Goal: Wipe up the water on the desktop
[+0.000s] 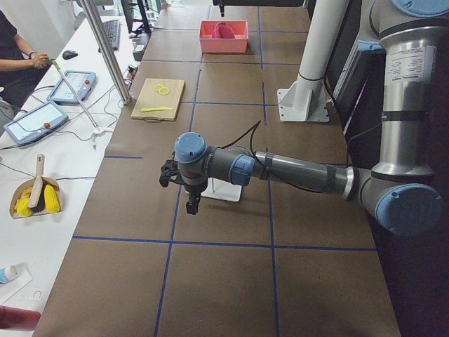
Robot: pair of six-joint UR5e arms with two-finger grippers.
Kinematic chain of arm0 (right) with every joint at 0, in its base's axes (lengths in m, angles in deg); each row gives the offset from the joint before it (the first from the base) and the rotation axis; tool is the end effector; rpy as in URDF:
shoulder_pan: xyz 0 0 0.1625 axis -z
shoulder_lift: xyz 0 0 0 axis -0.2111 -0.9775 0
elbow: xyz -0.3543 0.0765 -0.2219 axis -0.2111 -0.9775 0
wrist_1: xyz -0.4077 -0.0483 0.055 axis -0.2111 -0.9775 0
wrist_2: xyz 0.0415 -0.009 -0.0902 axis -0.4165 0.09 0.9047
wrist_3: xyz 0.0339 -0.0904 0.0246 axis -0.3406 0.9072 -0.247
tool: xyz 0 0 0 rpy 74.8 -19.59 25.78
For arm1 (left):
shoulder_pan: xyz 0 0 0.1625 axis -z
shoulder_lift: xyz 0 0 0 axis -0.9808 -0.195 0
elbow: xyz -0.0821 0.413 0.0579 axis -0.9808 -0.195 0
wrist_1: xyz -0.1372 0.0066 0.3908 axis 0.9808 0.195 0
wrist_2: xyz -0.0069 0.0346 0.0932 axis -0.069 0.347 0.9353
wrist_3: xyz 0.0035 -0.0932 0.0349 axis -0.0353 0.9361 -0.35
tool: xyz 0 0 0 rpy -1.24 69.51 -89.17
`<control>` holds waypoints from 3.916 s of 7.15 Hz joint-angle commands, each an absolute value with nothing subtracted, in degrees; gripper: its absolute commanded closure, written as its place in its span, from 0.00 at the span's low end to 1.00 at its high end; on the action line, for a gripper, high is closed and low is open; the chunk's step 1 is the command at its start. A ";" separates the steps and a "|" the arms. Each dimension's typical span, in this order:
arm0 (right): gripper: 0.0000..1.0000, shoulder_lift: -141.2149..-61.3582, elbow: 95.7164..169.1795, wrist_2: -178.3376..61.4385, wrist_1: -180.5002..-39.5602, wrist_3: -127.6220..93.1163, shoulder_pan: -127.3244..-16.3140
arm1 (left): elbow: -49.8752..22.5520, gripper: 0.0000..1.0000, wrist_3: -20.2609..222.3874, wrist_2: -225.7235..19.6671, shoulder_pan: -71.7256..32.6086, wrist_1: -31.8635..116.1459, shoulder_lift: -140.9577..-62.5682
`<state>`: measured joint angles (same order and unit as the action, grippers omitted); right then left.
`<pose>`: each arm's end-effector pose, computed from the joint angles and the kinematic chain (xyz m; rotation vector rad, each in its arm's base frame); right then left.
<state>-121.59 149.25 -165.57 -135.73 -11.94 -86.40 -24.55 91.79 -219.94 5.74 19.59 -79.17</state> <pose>-0.0633 -0.4778 0.5191 -0.0468 -0.7088 -0.1205 -0.0127 -0.4804 0.5693 0.1253 0.8580 0.0936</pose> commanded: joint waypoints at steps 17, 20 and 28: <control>0.00 -127.73 142.81 -170.78 -131.98 5.14 -97.53 | -24.47 0.00 74.55 -213.11 15.99 -0.22 -79.44; 0.00 -127.63 142.29 -170.87 -131.98 4.96 -97.62 | -24.55 0.00 74.12 -213.42 15.82 0.04 -79.71; 0.00 -127.37 142.02 -170.87 -131.99 4.43 -97.62 | -24.21 0.00 74.12 -213.16 15.82 1.53 -79.71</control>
<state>-127.39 141.96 -170.87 -132.05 4.53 -97.62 -24.35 74.05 -213.27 15.82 0.84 -79.78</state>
